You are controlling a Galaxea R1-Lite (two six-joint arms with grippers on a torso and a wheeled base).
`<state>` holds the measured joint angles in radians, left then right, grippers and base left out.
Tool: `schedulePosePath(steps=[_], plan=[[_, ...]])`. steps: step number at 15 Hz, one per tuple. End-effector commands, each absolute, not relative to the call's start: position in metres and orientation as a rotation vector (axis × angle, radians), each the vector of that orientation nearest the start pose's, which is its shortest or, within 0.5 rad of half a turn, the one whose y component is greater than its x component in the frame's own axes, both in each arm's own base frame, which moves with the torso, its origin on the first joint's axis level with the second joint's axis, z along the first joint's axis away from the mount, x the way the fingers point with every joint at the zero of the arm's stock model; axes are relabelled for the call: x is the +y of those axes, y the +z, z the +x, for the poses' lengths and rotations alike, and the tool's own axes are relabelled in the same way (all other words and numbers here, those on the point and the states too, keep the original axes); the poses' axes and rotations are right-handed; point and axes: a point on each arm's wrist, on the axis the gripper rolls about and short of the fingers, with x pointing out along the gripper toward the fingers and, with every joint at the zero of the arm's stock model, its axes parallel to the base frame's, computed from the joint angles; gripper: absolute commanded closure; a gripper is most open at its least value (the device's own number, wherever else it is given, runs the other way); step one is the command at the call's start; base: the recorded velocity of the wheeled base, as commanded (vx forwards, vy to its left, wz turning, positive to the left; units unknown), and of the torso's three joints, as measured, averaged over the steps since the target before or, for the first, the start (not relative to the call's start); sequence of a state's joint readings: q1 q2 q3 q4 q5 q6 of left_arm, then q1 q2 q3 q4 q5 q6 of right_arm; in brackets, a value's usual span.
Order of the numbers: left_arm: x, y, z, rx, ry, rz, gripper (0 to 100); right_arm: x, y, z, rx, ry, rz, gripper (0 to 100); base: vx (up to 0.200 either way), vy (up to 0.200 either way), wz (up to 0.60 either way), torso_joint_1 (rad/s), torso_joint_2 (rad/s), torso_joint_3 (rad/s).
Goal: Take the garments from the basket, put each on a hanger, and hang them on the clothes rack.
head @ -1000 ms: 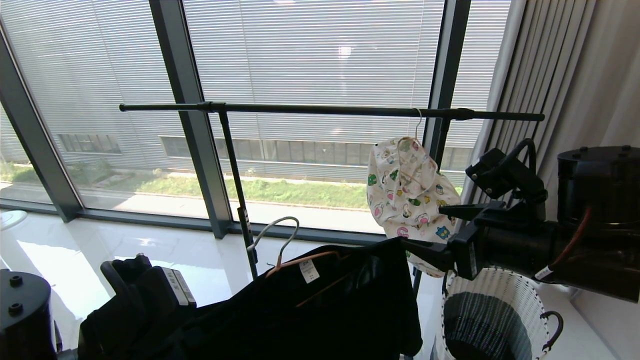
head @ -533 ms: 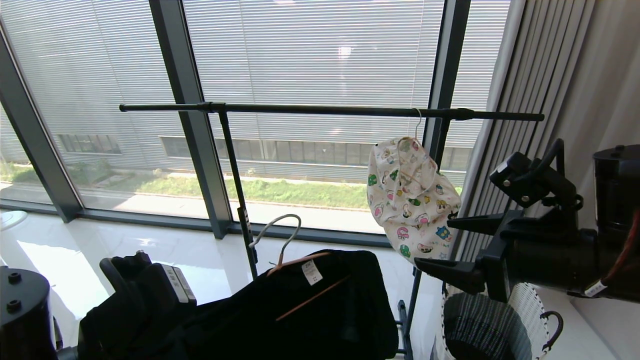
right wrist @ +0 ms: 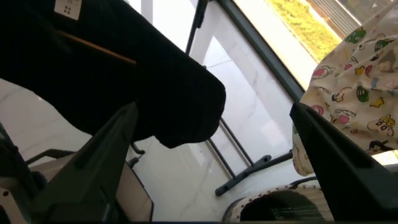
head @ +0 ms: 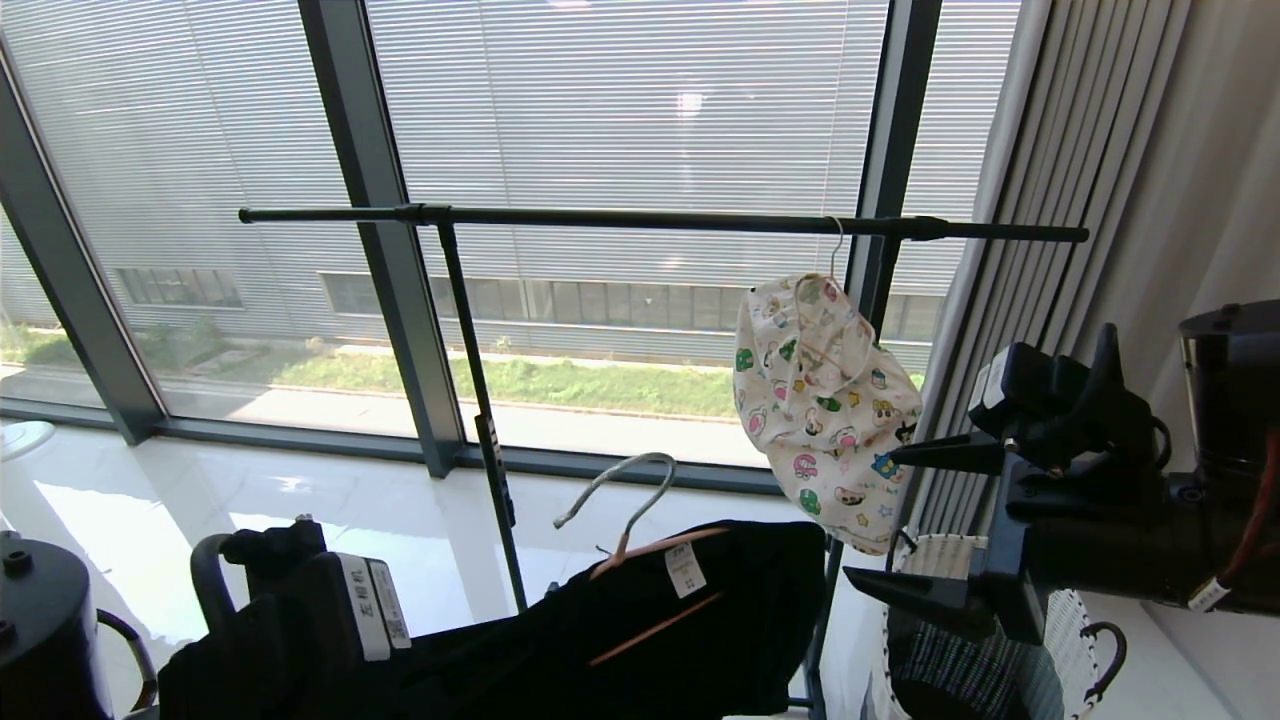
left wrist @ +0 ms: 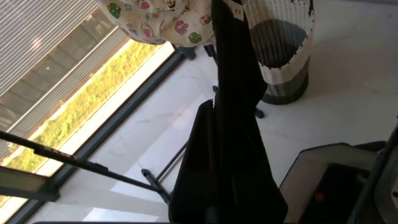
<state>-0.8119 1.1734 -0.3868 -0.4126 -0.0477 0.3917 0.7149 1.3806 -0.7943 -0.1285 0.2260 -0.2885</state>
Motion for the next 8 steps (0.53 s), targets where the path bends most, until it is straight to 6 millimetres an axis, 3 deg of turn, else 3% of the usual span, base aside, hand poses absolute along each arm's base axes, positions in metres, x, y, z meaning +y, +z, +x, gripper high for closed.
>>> schedulePosePath(steps=[1,5,8], plan=[[-0.124,0.165,0.104,0.2,-0.97,0.527,100,0.152,0.218,0.16,0.311,1.04,-0.426,0,0.0,0.0,0.0,0.0,0.0,0.0],[-0.136,0.167,0.101,0.185,-1.028,0.537,100,0.171,0.217,0.14,0.322,1.194,-0.519,0,0.0,0.0,0.0,0.0,0.0,0.0],[-0.14,0.172,0.098,0.16,-1.056,0.535,100,0.184,0.204,0.143,0.356,1.252,-0.572,0,0.0,0.0,0.0,0.0,0.0,0.0]])
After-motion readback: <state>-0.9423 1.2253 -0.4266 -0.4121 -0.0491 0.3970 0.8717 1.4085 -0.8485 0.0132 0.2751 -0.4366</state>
